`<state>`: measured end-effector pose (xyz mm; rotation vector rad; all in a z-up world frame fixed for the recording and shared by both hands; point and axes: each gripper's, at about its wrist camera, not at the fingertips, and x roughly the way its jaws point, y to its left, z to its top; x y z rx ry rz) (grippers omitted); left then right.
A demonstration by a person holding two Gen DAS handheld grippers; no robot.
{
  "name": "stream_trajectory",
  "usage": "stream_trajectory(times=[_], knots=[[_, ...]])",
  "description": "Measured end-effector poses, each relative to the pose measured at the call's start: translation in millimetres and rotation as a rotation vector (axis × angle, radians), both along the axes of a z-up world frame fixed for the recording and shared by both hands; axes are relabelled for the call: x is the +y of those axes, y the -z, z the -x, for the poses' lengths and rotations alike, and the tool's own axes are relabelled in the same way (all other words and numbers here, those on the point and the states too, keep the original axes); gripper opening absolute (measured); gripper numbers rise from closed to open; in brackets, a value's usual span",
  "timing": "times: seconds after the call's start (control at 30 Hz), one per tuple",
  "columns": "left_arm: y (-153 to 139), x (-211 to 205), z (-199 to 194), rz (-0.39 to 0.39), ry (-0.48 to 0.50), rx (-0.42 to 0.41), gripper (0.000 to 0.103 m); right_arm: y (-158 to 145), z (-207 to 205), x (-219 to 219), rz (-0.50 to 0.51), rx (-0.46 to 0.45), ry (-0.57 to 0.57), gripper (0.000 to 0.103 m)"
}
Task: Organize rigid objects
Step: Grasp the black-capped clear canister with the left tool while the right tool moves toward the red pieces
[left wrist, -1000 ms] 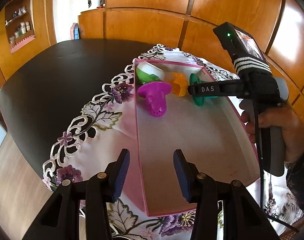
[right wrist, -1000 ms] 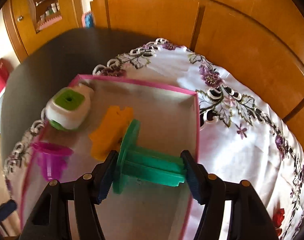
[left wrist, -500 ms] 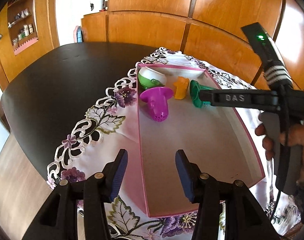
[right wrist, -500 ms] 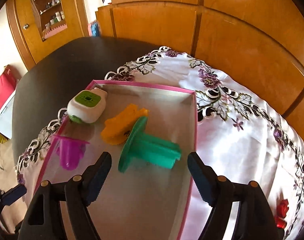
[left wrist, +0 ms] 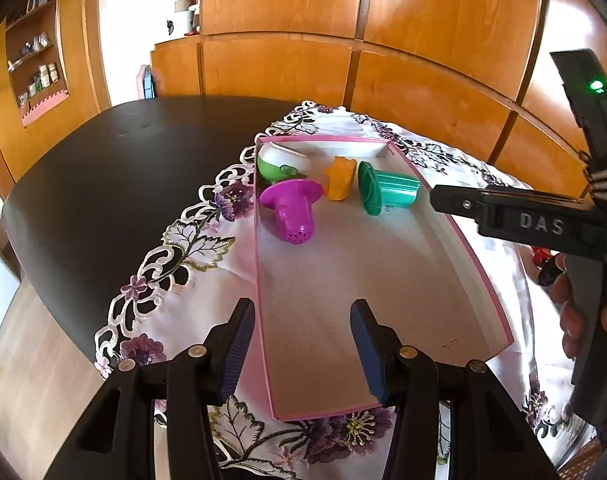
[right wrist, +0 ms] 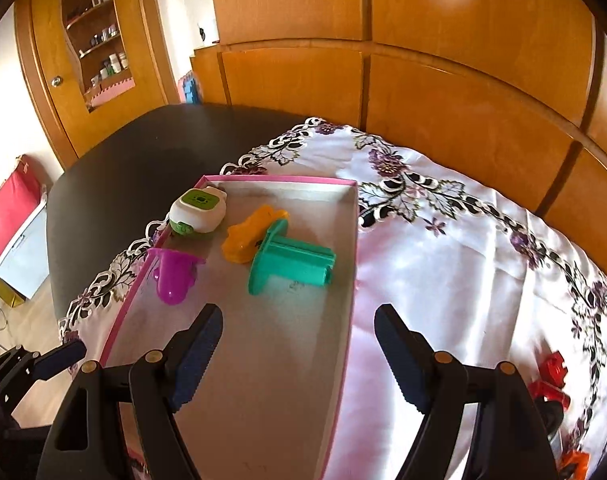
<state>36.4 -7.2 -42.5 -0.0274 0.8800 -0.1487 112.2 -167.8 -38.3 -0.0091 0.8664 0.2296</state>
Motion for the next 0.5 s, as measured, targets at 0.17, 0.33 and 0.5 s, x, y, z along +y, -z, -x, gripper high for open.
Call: stream_trajectory(times=[0.17, 0.33, 0.5], knots=[[-3, -4, 4, -0.008, 0.011, -0.008, 0.051, -8, 14, -19, -0.008, -0.02, 0.025, 0.08], [-4, -8, 5, -0.014, 0.018, -0.006, 0.05, -15, 30, -53, -0.013, -0.039, 0.089, 0.079], [-3, -16, 7, -0.021, 0.037, -0.004, 0.051, -14, 39, -91, -0.023, -0.032, 0.172, 0.08]])
